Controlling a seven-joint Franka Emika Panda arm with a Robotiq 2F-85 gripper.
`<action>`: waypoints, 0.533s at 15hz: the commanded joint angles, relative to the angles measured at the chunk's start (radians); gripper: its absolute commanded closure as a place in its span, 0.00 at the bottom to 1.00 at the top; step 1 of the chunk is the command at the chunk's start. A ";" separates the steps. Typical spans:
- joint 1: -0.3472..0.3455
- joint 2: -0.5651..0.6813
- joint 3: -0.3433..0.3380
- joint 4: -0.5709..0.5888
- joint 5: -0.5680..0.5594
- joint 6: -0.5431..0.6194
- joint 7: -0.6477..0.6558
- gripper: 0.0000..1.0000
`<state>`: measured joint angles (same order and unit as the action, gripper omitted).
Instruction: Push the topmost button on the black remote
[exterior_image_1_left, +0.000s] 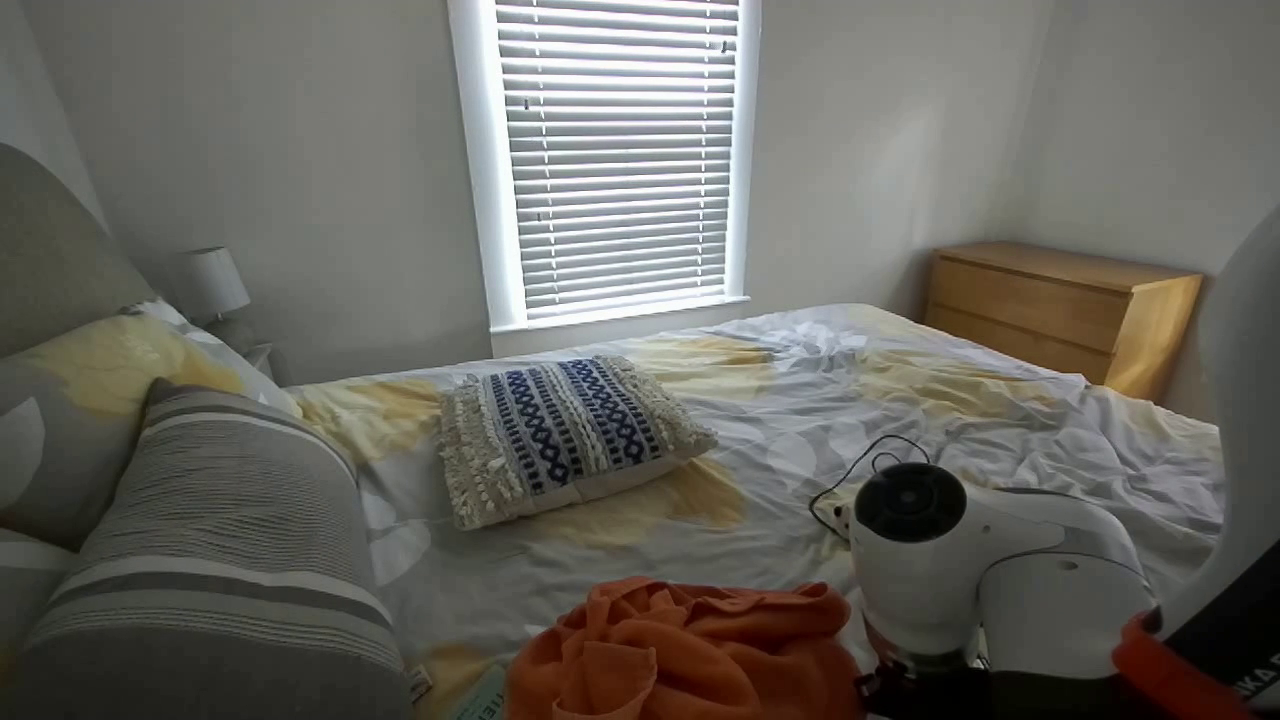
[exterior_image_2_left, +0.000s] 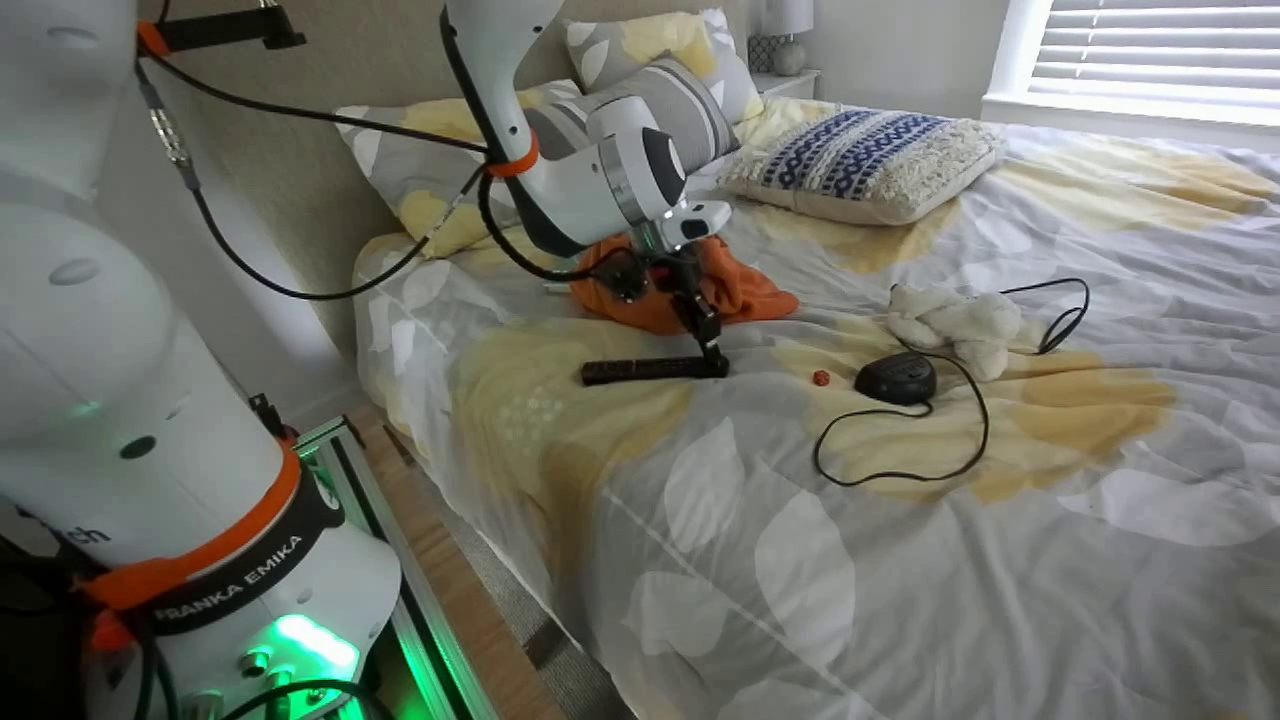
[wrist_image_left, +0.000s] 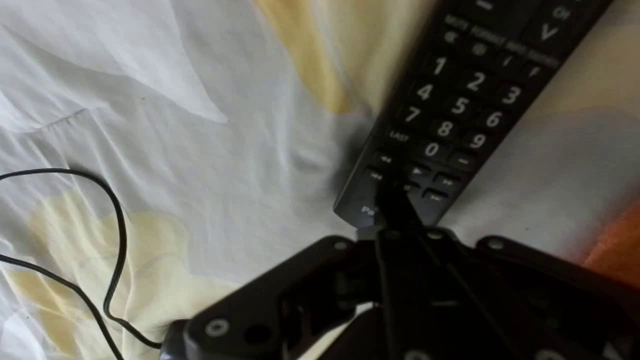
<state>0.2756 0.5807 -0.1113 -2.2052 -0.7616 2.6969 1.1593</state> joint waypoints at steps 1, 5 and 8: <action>0.011 0.006 -0.015 0.003 0.026 0.001 -0.008 1.00; 0.006 -0.001 -0.012 -0.004 0.047 0.009 -0.019 1.00; 0.007 0.000 -0.013 -0.003 0.062 0.011 -0.024 1.00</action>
<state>0.2754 0.5798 -0.1145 -2.2046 -0.7279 2.6969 1.1560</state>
